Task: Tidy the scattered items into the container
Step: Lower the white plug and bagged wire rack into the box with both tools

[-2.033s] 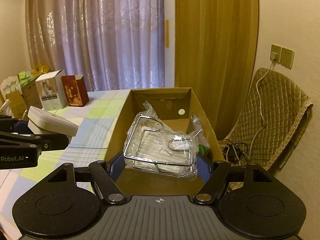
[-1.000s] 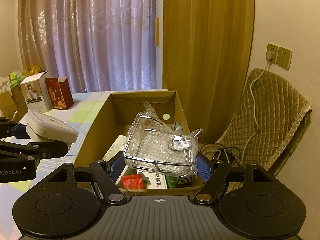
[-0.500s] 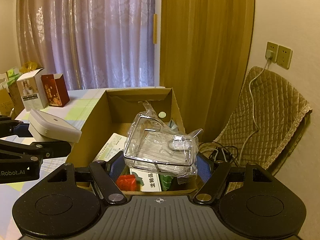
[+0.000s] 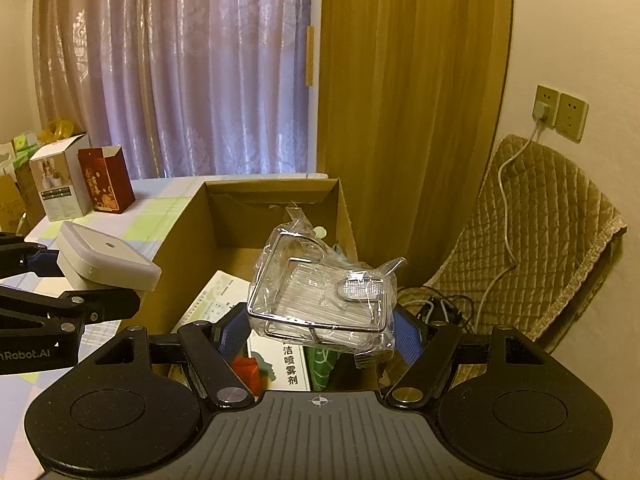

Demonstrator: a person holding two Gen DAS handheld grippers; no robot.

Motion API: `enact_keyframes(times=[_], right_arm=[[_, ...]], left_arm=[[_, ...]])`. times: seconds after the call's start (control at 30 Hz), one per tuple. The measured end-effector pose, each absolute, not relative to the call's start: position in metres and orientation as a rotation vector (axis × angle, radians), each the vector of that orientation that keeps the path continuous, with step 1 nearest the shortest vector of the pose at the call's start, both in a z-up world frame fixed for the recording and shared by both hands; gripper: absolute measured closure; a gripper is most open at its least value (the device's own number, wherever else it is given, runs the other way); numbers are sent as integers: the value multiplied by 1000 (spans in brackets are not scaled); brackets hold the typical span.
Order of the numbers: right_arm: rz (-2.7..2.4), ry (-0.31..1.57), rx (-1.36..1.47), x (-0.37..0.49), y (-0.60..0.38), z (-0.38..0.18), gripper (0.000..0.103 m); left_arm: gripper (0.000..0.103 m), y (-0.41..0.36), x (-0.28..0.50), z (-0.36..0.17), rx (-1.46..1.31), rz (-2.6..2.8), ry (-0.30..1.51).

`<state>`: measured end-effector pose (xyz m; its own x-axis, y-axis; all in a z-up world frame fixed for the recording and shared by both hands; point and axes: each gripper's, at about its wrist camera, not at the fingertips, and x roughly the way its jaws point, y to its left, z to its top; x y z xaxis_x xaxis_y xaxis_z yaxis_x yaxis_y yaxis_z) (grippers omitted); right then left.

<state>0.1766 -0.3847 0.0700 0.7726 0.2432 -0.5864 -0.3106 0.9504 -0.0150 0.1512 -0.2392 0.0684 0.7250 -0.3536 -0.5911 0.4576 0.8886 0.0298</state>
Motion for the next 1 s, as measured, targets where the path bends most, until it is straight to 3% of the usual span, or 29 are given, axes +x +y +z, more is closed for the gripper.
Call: enact_keyframes(times=[1.0], right_arm=[[313, 660, -128, 202, -375, 54, 27]], left_arm=[[53, -253, 178, 45, 198, -497, 640]])
